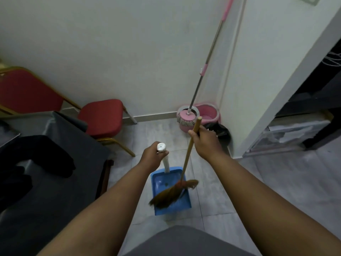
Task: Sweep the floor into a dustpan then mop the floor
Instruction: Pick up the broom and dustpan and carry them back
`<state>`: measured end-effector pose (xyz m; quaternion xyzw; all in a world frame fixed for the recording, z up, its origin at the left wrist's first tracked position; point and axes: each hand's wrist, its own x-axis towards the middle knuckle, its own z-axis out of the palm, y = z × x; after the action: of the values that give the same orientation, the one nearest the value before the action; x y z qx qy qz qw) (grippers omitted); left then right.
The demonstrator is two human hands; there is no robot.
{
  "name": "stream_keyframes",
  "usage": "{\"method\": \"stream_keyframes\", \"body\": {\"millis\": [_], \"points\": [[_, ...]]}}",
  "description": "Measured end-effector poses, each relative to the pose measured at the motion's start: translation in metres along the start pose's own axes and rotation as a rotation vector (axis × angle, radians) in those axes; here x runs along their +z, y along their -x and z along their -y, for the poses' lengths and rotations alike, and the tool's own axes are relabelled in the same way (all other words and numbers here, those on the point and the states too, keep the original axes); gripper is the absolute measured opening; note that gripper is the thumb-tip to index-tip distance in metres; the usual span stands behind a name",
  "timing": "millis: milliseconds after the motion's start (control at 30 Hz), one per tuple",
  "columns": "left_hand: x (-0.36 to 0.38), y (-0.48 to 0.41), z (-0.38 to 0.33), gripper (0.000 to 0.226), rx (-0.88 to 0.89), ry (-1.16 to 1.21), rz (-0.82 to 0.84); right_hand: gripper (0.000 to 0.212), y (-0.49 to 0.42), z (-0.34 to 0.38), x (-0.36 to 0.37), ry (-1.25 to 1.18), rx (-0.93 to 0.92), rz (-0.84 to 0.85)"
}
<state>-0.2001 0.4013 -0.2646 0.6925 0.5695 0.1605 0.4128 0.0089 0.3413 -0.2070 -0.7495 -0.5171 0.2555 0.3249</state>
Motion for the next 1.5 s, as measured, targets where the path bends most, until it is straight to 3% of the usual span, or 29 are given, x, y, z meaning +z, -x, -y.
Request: {"method": "stream_keyframes", "body": {"millis": [233, 600, 1000, 1167, 1500], "points": [[-0.022, -0.081, -0.002, 0.025, -0.020, 0.050, -0.017, 0.029, -0.096, 0.006, 0.013, 0.028, -0.050, -0.010], [-0.072, -0.241, -0.008, 0.030, -0.029, 0.116, 0.060, 0.032, -0.251, 0.033, 0.036, 0.132, 0.036, -0.016], [-0.119, -0.391, -0.013, 0.031, -0.027, 0.119, 0.034, 0.020, -0.394, 0.069, 0.061, 0.154, -0.005, -0.037], [-0.125, -0.462, -0.015, 0.028, -0.055, 0.100, -0.018, 0.030, -0.468, 0.068, 0.070, 0.151, -0.009, 0.045], [-0.125, -0.594, -0.020, 0.029, -0.142, 0.047, -0.036, 0.025, -0.606, 0.054, 0.087, 0.141, 0.007, 0.137]]}}
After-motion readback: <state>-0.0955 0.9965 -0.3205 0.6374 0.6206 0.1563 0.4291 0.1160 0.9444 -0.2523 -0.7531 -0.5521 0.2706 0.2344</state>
